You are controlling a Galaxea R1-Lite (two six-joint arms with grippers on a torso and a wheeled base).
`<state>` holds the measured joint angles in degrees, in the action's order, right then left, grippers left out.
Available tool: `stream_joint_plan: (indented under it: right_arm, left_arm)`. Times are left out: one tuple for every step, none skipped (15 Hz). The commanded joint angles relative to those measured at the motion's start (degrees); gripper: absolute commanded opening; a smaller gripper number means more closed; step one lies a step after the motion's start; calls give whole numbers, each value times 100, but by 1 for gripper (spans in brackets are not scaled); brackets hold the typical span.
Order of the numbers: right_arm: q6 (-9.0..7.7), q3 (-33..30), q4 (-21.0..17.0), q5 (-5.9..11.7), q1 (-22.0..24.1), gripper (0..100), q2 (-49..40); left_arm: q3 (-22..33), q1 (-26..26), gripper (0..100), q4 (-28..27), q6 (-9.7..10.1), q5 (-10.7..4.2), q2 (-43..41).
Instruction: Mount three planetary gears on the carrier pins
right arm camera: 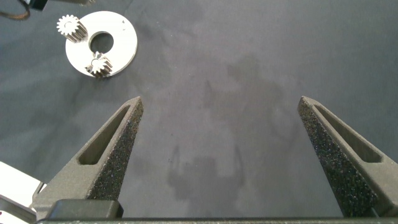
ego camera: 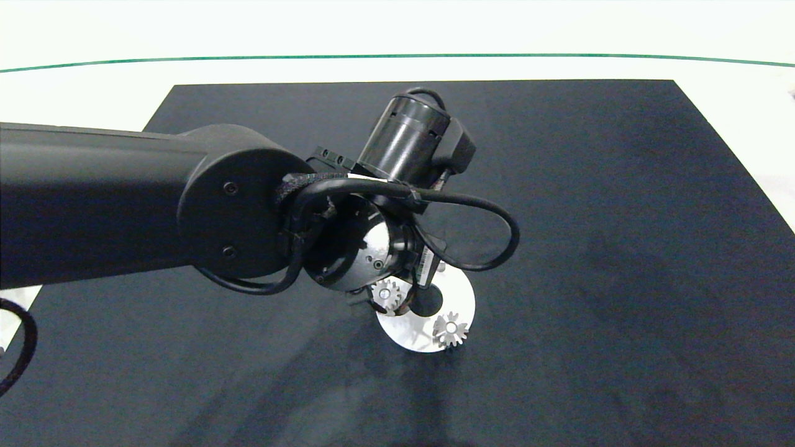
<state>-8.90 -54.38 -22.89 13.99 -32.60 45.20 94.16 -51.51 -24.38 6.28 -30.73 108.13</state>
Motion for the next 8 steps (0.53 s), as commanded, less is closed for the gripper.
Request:
stream_joint_plan:
  right_arm:
    - [-7,-2,-13,7,-1,100,-3]
    - [-7,-2,-13,7,-1,100,6]
    - [-7,-2,-13,7,-1,100,6]
    - [-7,-2,-13,7,-1,100,6]
    - [-7,-2,-13,7,-1,100,6]
    - [-7,-2,-13,7,-1,100,6]
    - [-7,-2,-13,7,-1,100,6]
    - [-7,-2,-13,7,-1,100,6]
  left_arm:
    - [173,-184,19,91,-74,-47,208]
    - [217,-184,19,320,-162,-47,314]
    - [261,-184,19,540,-329,-38,375]
    - [322,-184,19,654,-514,-47,402]
    - [393,-193,19,645,-540,-47,428]
    - [419,-237,19,645,-540,-47,446]
    - [393,-299,19,636,-531,-47,463]
    - [340,-343,19,619,-522,-47,472]
